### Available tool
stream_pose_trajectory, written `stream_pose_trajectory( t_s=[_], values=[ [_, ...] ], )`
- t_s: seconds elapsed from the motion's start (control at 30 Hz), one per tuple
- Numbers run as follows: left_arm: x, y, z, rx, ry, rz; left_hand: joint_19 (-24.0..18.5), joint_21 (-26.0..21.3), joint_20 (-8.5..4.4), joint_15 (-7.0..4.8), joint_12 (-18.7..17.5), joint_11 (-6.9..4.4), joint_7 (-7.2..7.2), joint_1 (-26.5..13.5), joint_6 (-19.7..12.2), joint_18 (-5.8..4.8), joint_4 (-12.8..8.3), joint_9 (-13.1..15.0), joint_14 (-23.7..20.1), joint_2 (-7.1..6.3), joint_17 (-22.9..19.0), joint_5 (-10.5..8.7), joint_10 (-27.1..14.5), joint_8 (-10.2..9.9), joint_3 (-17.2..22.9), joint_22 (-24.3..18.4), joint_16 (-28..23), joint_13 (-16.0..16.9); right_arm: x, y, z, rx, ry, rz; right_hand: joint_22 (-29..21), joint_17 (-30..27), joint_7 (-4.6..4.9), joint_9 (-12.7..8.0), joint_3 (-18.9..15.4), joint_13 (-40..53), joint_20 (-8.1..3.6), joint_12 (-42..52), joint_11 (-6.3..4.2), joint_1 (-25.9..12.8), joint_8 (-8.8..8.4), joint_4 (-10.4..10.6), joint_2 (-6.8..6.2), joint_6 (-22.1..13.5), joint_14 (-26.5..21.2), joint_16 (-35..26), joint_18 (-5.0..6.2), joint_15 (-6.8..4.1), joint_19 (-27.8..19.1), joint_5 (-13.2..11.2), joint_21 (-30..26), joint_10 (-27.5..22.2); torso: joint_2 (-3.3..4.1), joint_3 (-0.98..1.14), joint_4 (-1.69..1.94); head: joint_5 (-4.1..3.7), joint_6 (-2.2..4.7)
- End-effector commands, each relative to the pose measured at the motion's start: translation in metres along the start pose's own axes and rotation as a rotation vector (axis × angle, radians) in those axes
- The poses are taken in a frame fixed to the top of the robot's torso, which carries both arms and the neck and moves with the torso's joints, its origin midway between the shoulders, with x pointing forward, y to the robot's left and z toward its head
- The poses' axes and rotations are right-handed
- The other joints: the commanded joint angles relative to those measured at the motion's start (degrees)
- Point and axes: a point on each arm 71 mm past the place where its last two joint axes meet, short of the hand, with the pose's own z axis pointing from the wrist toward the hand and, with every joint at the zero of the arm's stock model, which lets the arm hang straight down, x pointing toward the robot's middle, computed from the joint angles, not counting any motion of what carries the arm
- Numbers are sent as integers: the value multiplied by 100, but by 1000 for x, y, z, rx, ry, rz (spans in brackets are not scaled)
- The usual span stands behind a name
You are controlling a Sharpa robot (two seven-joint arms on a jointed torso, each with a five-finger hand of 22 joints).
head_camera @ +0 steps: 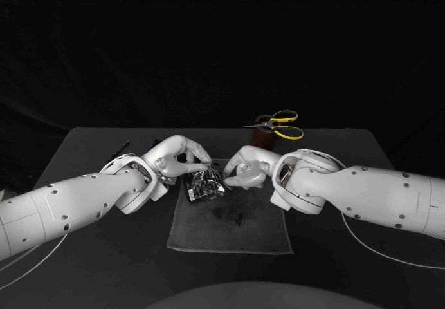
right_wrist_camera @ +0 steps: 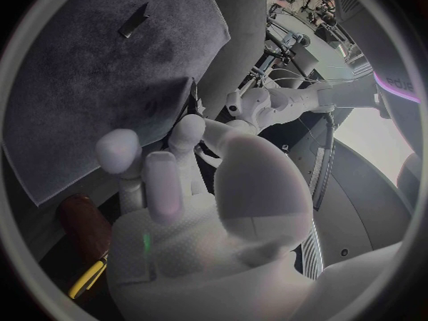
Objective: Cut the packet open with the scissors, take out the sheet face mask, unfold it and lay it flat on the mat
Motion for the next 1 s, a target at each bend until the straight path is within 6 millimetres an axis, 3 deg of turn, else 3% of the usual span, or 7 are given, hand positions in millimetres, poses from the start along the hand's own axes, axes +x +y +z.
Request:
stream_pose_trajectory(
  t_s=[0.03, 0.2, 0.47, 0.57, 0.63, 0.77, 1.0],
  values=[
    [2, -3, 1, 11, 14, -19, 14, 27, 31, -5, -30, -9, 29, -27, 5, 77, 12, -5, 22, -20, -5, -10, 33, -23, 37, 9, 30, 5, -3, 1, 2, -9, -34, 7, 19, 17, 15, 0, -9, 24, 0, 50, 11, -74, -27, 63, -7, -20, 164, 33, 105, -5, 48, -70, -8, 47, 4, 1, -1, 7, 2],
    [3, -3, 2, 11, 17, -21, 15, 28, 31, -5, -32, -9, 30, -30, 6, 77, 12, -5, 23, -19, -8, -10, 34, -24, 40, 10, 29, 6, -5, 1, 5, -14, -46, 11, 35, 62, 8, 4, -43, 63, 0, 101, 7, -93, -26, 116, 15, -6, 174, 58, 103, -7, 61, -193, -4, 61, 1, 3, -3, 13, -1],
    [4, -4, 3, 13, 22, -25, 15, 28, 31, -5, -32, -9, 30, -30, 6, 77, 12, -5, 23, -19, -8, -10, 34, -24, 40, 10, 29, 6, -3, 7, 9, -38, -31, 17, 69, 120, 0, 12, -159, 135, -2, 180, 6, -107, -36, 251, 62, 15, 182, 96, 99, -8, 83, -746, -8, 71, 0, 4, -8, 14, 2],
    [5, -5, 4, 14, 25, -27, 15, 28, 31, -5, -32, -9, 30, -30, 6, 77, 12, -5, 23, -19, -8, -10, 34, -24, 40, 10, 29, 6, -2, 9, 11, -43, -27, 16, 76, 128, -1, 14, -163, 143, -2, 191, 5, -111, -34, 265, 75, 22, 183, 99, 97, -8, 87, -756, -4, 74, -1, 2, -9, 16, 6],
    [6, -6, 4, 16, 26, -29, 15, 28, 31, -5, -32, -9, 30, -30, 6, 77, 12, -5, 23, -19, -8, -10, 34, -24, 40, 10, 29, 6, -2, 10, 13, -46, -23, 15, 95, 167, -13, 19, -154, 162, -4, 218, -2, -121, -25, 333, 159, 52, 191, 119, 95, -12, 99, -659, 4, 85, -2, 1, -8, 17, 6],
    [7, -7, 5, 18, 29, -31, 18, 29, 32, -5, -38, -9, 31, -34, 7, 78, 10, -5, 17, -17, -27, -10, 35, -27, 47, 8, 23, 6, -2, 11, 15, -49, -12, 14, 117, 301, -64, 39, 172, 184, -26, 246, -43, 103, 8, 341, 583, 126, 214, 179, 97, -46, 110, -393, 8, 106, -2, -3, -2, 10, 9],
    [7, -7, 5, 17, 30, -33, 18, 29, 32, -5, -38, -9, 31, -34, 7, 78, 10, -5, 17, -17, -27, -10, 35, -27, 47, 8, 23, 6, 0, 12, 18, -56, 15, 9, 128, 361, -56, 75, 594, 183, -36, 232, -39, 252, 34, 150, 664, 154, 219, 207, 96, -44, 102, -453, -5, 111, 0, -4, -5, 15, 12]
  ],
)
